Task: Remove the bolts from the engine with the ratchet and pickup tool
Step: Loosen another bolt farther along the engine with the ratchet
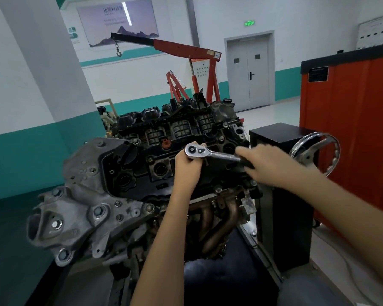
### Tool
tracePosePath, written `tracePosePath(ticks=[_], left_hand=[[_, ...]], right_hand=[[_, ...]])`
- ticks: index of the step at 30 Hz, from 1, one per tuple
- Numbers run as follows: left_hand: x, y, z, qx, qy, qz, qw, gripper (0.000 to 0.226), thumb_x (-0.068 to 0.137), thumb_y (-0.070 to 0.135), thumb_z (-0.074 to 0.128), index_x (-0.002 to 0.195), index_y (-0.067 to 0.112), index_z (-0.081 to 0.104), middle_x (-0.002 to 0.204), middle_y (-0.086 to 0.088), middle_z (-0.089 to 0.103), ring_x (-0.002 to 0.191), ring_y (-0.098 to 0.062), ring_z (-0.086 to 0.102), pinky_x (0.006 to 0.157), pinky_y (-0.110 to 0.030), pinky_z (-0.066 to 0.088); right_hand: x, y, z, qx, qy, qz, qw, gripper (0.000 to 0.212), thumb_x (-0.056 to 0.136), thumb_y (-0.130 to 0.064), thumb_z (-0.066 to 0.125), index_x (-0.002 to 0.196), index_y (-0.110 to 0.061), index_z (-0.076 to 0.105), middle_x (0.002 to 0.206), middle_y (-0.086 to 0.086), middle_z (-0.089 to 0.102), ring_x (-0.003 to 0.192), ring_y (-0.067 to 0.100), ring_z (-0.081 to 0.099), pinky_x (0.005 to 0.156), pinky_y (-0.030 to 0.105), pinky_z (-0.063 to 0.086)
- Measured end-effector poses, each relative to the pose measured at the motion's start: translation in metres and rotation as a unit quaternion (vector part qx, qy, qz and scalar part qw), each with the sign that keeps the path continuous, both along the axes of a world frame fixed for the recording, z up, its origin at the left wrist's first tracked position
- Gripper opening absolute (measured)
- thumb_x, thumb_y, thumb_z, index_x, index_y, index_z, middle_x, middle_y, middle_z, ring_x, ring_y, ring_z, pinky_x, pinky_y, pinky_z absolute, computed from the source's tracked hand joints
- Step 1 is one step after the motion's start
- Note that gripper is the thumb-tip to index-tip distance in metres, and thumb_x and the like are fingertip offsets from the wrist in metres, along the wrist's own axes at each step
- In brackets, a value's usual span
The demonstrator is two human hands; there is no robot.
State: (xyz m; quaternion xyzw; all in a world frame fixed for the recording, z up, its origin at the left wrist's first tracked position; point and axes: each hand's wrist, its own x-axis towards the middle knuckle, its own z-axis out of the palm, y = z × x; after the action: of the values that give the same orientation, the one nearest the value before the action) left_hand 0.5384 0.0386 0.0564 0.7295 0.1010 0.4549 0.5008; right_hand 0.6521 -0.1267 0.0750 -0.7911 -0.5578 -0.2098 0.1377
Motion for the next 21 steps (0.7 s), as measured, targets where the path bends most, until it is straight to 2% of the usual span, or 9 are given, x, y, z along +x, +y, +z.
tracePosePath(ticks=[2,5,7,9,12,14,17,19,21], left_hand=[[0.003,-0.006,-0.002,0.008,-0.008,-0.004,1.000,0.039,0.099,0.014,0.054,0.065,0.013,0.033,0.057,0.011,0.033,0.060,-0.011,0.030,0.058,-0.019,0.031],[0.009,-0.020,-0.001,0.010,-0.013,0.016,1.000,0.047,0.098,0.011,0.054,0.061,0.019,0.027,0.055,0.013,0.026,0.056,-0.006,0.023,0.055,-0.021,0.025],[0.011,-0.020,0.001,0.006,-0.012,0.032,0.999,0.047,0.098,0.010,0.055,0.062,0.019,0.025,0.057,0.010,0.023,0.057,-0.007,0.021,0.058,-0.024,0.024],[0.009,-0.014,0.002,0.008,0.010,0.039,0.999,0.046,0.098,0.013,0.056,0.063,0.020,0.026,0.060,0.007,0.023,0.061,-0.011,0.022,0.063,-0.030,0.024],[0.006,-0.008,0.002,0.016,0.028,0.018,0.999,0.052,0.097,0.016,0.058,0.055,0.033,0.033,0.054,0.012,0.030,0.060,-0.009,0.027,0.063,-0.028,0.028],[0.007,-0.008,0.001,0.050,0.038,0.013,0.998,0.053,0.096,0.017,0.058,0.050,0.036,0.040,0.050,0.016,0.036,0.056,-0.003,0.030,0.060,-0.024,0.030],[0.009,-0.008,0.006,0.073,0.045,0.008,0.996,0.053,0.093,0.006,0.056,0.053,0.041,0.057,0.053,0.020,0.052,0.056,0.004,0.044,0.061,-0.015,0.036],[0.007,-0.005,0.007,0.074,0.038,0.003,0.997,0.048,0.090,-0.001,0.054,0.058,0.034,0.064,0.058,0.018,0.058,0.062,0.001,0.050,0.065,-0.016,0.039],[0.004,-0.002,0.004,0.044,0.017,-0.004,0.999,0.035,0.092,0.004,0.056,0.060,0.016,0.053,0.059,0.012,0.049,0.066,-0.008,0.045,0.067,-0.022,0.037]], right_hand=[[-0.030,-0.001,-0.042,0.075,0.147,0.007,0.986,0.020,0.084,-0.016,0.057,0.090,-0.026,0.041,0.065,-0.006,0.046,0.057,0.017,0.051,0.050,0.024,0.038],[-0.088,0.019,-0.089,0.206,0.378,0.035,0.902,0.022,0.083,-0.007,0.057,0.086,-0.024,0.044,0.064,0.002,0.050,0.051,0.011,0.048,0.046,0.015,0.036],[-0.117,0.044,-0.101,0.260,0.431,0.045,0.863,0.022,0.082,-0.003,0.056,0.090,-0.022,0.048,0.060,-0.001,0.047,0.048,0.004,0.048,0.048,0.009,0.035],[-0.128,0.053,-0.099,0.276,0.443,0.066,0.851,0.026,0.081,0.000,0.055,0.084,-0.023,0.044,0.054,-0.007,0.042,0.047,0.001,0.049,0.048,0.007,0.036],[-0.098,0.033,-0.090,0.210,0.408,0.073,0.886,0.021,0.080,-0.003,0.056,0.091,-0.019,0.050,0.059,0.002,0.050,0.048,0.008,0.049,0.043,0.012,0.035],[-0.064,0.009,-0.076,0.140,0.351,0.079,0.923,0.022,0.080,-0.003,0.056,0.096,-0.018,0.053,0.067,0.008,0.057,0.055,0.023,0.056,0.049,0.020,0.043],[-0.007,-0.014,-0.032,0.022,0.198,0.060,0.978,0.022,0.086,-0.010,0.058,0.105,-0.019,0.052,0.072,0.000,0.054,0.059,0.019,0.058,0.052,0.028,0.047],[0.013,-0.014,0.000,-0.025,0.048,0.025,0.998,0.018,0.088,-0.016,0.058,0.103,-0.021,0.048,0.066,-0.011,0.043,0.061,0.015,0.052,0.054,0.024,0.036],[0.009,-0.009,0.009,-0.020,0.004,0.016,1.000,0.020,0.088,-0.019,0.057,0.093,-0.028,0.039,0.064,-0.012,0.038,0.063,0.018,0.050,0.050,0.022,0.029]])
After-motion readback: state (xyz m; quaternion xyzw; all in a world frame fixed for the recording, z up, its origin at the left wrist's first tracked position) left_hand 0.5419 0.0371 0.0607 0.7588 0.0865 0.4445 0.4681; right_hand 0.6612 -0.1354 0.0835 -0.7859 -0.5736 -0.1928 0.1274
